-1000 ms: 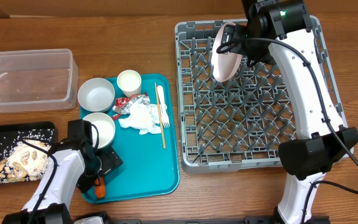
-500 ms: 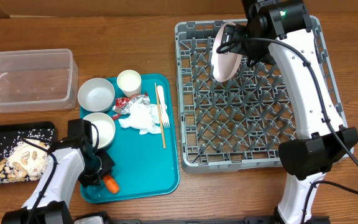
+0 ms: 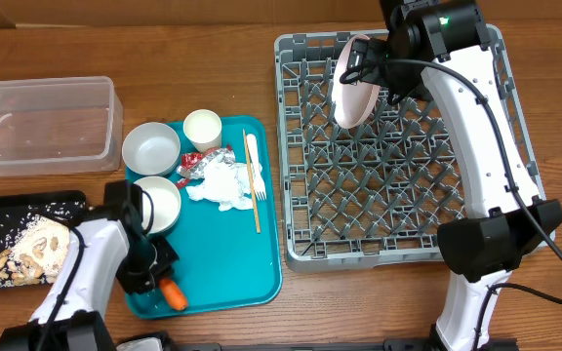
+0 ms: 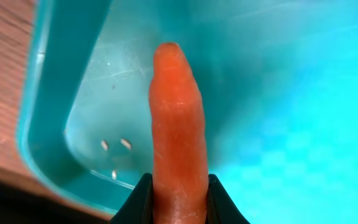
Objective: Sort waste into correct bins and load items into the dishwasher rack
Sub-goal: 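Grasp the orange carrot on the teal tray with the left gripper, then carry the carrot left and drop it onto the black tray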
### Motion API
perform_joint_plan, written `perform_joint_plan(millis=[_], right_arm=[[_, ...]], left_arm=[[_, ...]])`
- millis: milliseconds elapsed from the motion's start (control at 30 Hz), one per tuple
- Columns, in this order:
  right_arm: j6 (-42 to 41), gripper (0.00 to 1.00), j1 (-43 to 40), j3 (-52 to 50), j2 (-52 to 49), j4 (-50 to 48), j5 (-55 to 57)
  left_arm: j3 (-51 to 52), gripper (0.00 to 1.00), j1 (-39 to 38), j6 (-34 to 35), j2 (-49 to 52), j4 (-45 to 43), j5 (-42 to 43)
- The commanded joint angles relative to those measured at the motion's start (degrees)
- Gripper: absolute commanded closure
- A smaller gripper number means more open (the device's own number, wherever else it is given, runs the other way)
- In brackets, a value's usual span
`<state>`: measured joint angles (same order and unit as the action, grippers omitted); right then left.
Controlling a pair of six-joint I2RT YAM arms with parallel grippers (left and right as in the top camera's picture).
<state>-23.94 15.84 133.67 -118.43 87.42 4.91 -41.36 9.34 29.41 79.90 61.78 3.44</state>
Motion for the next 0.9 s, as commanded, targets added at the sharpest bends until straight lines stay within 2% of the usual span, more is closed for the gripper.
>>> perform_joint_plan(millis=[0,200,500,633,867], right_arm=[[0.2,0.00,0.2,1.4,1.7,-0.3,0.6],[0.2,0.00,0.2,1.4,1.7,-0.3,0.6],[0.2,0.00,0.2,1.4,1.7,-0.3,0.6],[0.2,0.00,0.2,1.4,1.7,-0.3,0.6],[0.2,0.00,0.2,1.4,1.7,-0.3,0.6]], left_arm=[[-5.0,0.96,-0.4,-0.5,-0.2,2.6,0.6],[-11.7,0.96,-0.4,-0.7,-1.4,7.2,0.4],[-22.8,0.96,1.0,-0.6,-1.7,9.5,-6.8],[-25.4,0.96,5.7,-0.1,-1.7,8.0,-6.5],[-25.6,0.96,21.2,0.7,-1.6,5.9,-6.4]])
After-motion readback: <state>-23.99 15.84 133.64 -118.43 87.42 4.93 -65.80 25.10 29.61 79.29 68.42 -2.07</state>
